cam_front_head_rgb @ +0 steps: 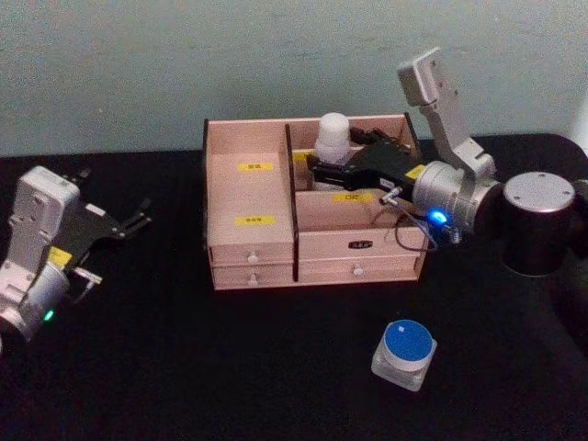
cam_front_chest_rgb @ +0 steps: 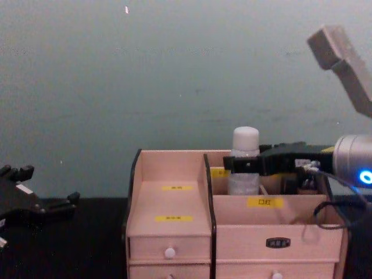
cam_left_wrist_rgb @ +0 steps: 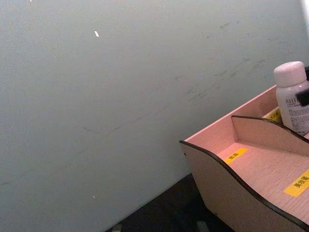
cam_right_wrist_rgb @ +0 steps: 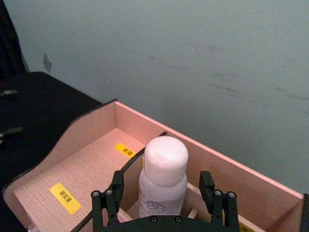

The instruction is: Pick up the facial cleanser and watermelon frost from the table and place them into the tiered storage box.

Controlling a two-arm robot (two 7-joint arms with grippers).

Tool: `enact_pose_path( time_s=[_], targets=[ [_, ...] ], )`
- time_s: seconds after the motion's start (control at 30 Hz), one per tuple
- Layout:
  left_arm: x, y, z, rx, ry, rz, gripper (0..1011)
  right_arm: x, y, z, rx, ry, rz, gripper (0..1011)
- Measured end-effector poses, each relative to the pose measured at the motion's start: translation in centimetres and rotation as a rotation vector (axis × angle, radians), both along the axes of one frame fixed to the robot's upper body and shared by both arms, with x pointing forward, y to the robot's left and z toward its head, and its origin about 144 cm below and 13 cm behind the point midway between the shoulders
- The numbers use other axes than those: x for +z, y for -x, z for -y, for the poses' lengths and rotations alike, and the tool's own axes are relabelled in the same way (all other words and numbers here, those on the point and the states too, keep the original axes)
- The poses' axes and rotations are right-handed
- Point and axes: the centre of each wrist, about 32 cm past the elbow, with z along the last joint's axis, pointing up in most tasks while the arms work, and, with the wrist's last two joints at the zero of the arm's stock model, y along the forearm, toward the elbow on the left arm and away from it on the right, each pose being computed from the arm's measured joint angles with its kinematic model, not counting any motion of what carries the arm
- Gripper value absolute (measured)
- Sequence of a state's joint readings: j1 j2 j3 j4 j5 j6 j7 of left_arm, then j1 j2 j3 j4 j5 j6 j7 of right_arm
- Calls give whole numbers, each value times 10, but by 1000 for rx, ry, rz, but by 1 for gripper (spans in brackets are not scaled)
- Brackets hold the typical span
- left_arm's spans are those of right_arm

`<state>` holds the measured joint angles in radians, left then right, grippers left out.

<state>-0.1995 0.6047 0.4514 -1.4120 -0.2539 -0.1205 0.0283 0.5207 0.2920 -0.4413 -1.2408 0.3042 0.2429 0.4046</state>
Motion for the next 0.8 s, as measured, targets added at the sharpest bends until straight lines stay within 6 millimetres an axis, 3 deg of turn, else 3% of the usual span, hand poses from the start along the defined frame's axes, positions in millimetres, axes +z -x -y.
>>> enact_pose_path(
  time_s=[0.27, 0.8],
  targets=[
    [0, 0, 0, 0, 0, 0, 1001, 10, 26, 15, 7, -15, 27, 1000],
    [0, 0, 0, 0, 0, 0, 1001, 1, 121, 63, 119, 24, -23, 1000]
  ],
)
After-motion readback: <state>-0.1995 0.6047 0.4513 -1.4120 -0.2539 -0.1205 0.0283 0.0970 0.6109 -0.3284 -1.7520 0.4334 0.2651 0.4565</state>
